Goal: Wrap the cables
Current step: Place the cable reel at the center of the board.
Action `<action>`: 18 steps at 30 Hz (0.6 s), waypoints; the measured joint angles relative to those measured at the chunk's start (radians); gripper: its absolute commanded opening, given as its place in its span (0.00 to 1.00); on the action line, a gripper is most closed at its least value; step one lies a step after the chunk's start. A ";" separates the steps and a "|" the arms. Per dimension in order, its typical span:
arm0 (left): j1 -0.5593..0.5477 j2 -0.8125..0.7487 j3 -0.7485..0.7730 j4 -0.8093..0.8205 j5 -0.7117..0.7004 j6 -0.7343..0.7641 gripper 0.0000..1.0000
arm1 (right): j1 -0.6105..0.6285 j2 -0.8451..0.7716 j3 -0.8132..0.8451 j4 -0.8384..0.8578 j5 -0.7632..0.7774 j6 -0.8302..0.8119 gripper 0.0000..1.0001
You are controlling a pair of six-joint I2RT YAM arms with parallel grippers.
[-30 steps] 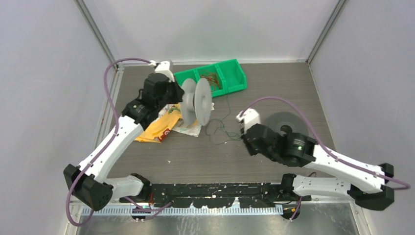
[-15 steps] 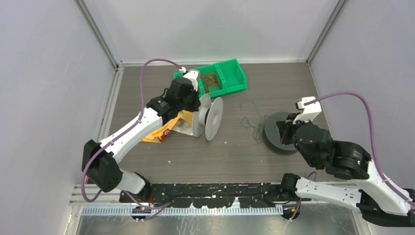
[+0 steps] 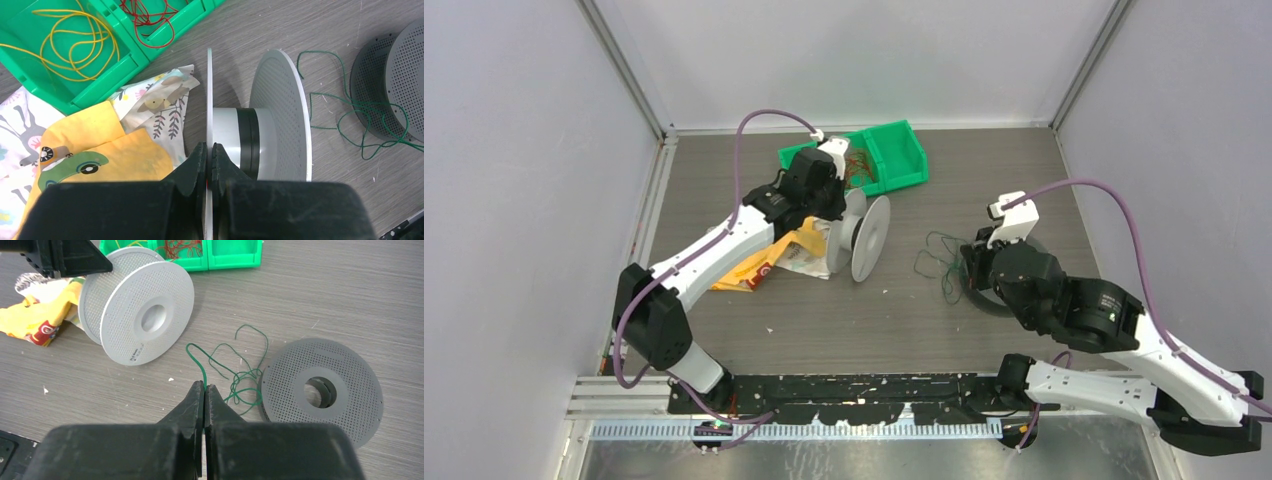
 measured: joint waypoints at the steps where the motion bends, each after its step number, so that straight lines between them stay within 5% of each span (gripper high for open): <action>1: 0.000 0.001 0.001 -0.002 0.006 0.003 0.01 | 0.000 -0.004 -0.001 0.006 -0.001 -0.001 0.01; 11: -0.016 -0.038 -0.061 0.076 0.166 0.307 0.00 | 0.000 -0.045 -0.025 0.043 -0.001 0.000 0.01; 18: 0.063 -0.025 -0.042 0.068 0.539 0.501 0.00 | 0.000 -0.045 -0.041 0.054 -0.010 0.004 0.01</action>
